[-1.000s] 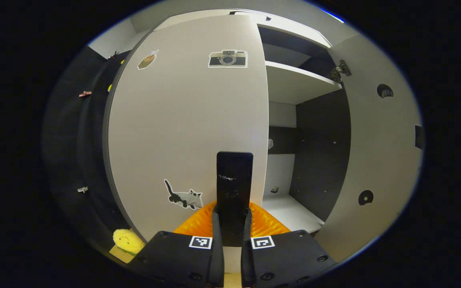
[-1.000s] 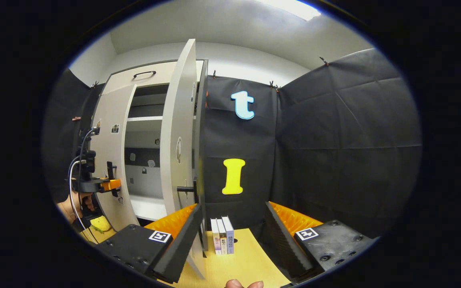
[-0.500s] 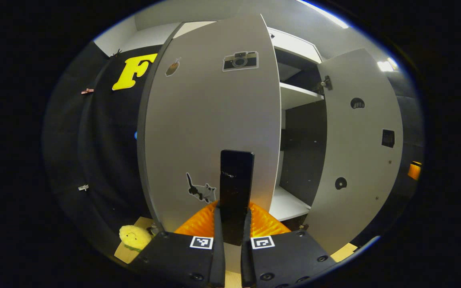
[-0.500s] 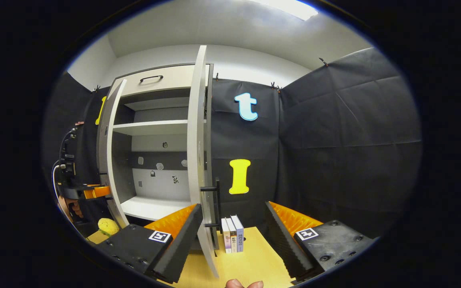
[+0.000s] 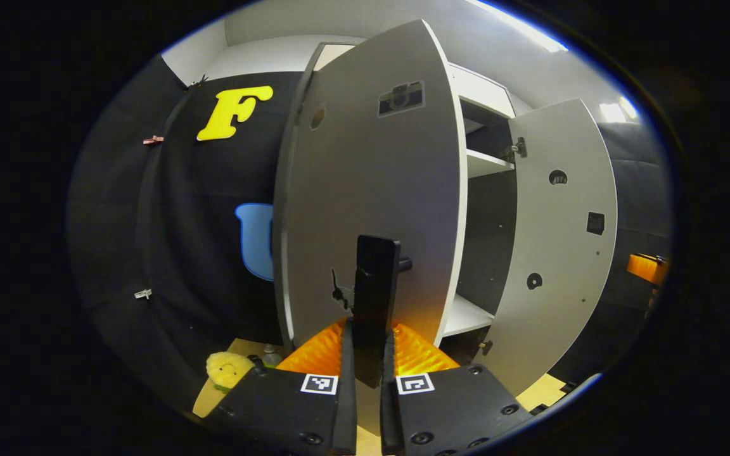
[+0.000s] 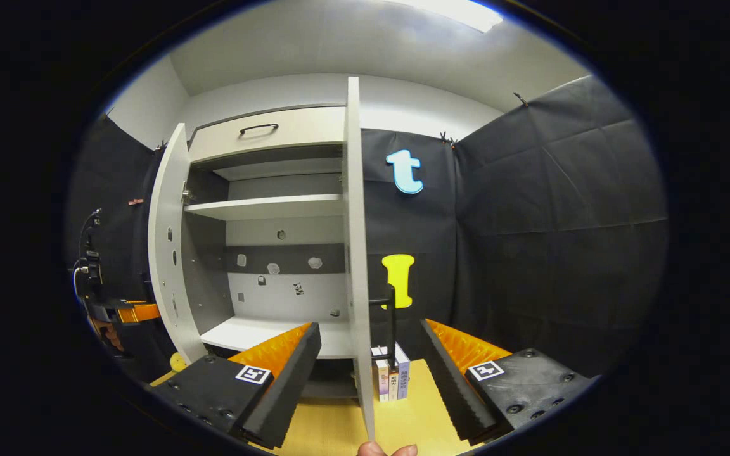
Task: Open the right door of the double-door shoe cabinet with the right hand, and open the left door with the left hand.
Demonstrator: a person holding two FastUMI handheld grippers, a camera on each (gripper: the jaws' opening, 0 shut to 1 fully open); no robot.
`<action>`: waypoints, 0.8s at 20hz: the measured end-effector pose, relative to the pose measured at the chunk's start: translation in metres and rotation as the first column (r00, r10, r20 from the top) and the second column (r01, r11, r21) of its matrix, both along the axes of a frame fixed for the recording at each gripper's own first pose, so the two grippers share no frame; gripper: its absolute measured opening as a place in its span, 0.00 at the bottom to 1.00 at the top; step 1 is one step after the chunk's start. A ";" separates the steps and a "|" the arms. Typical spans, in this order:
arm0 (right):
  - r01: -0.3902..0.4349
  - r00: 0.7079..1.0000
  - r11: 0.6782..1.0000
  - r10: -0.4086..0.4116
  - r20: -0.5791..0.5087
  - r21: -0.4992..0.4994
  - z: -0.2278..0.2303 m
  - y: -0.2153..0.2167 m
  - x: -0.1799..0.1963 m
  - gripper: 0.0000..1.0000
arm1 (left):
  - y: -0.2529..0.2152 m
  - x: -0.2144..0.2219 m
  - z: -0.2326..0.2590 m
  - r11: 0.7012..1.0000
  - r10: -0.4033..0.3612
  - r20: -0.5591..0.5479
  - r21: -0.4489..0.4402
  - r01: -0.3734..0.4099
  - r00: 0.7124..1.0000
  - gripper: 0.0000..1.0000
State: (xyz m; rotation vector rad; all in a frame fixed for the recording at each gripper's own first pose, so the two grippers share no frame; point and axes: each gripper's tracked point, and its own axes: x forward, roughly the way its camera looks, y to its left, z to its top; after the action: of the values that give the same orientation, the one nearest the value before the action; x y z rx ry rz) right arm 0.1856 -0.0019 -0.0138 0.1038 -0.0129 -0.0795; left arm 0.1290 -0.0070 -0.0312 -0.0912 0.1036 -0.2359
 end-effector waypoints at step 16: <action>-0.070 0.998 0.997 0.070 0.002 -0.024 0.000 0.021 0.003 0.97 | 0.116 -0.009 -0.005 0.991 0.099 0.012 -0.089 -0.097 0.995 0.05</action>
State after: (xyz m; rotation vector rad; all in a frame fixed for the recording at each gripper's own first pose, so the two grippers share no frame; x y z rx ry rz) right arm 0.1886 0.0189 -0.0139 0.0802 -0.0131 -0.0088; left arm 0.1196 0.1087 -0.0359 -0.1820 0.0718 -0.1430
